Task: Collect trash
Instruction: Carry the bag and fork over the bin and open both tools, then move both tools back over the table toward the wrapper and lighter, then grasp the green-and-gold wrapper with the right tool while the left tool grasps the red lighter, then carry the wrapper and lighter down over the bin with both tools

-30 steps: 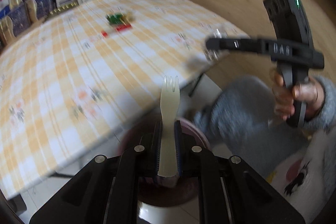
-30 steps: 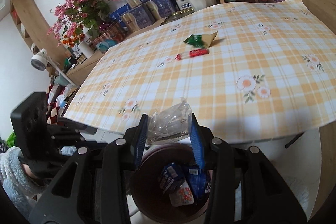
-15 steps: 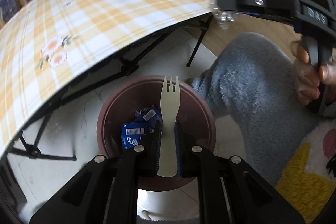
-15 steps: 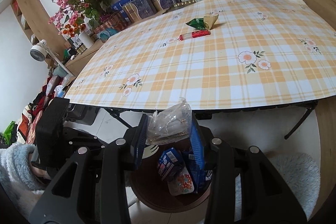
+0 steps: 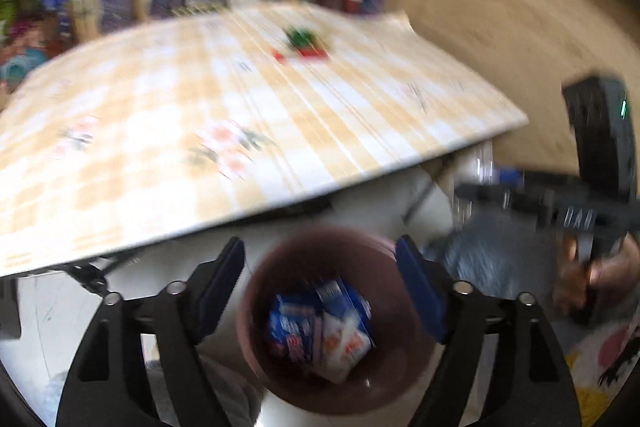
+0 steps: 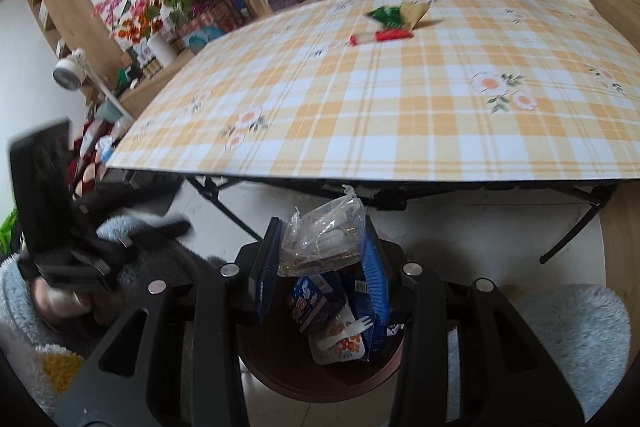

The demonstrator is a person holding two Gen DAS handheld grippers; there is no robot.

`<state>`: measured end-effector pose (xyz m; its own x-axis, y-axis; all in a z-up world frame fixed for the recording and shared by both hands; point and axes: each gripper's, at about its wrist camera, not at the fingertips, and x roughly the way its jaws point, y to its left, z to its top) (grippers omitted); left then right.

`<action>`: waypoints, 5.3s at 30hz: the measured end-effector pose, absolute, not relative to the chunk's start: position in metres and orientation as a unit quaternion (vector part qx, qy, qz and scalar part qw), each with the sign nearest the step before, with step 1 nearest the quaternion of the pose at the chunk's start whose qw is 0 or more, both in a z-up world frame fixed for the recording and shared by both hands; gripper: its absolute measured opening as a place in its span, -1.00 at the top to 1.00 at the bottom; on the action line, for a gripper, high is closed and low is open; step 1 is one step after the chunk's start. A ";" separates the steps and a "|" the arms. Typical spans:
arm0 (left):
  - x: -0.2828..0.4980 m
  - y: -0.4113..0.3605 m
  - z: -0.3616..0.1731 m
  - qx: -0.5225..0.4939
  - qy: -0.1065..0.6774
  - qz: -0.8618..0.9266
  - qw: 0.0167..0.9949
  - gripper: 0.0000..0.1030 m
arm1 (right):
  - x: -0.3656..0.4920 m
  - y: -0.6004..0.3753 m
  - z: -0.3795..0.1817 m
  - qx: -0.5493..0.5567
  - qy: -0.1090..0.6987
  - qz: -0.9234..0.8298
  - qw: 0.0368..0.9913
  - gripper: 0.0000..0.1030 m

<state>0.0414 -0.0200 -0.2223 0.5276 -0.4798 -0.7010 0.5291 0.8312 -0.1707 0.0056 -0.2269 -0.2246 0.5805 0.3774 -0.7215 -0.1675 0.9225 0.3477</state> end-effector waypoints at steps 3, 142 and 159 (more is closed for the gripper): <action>0.038 -0.013 -0.214 0.026 0.366 -0.270 0.890 -0.65 | 0.012 -0.216 -0.235 0.107 0.456 0.158 0.869 0.21; 0.323 -0.175 -0.230 0.147 0.460 -0.378 0.790 0.57 | 0.175 -0.358 -0.186 0.199 0.374 0.115 0.898 0.47; 0.196 -0.090 -0.175 0.008 0.445 -0.387 0.807 0.57 | 0.110 -0.303 -0.169 0.198 0.382 0.146 0.891 0.47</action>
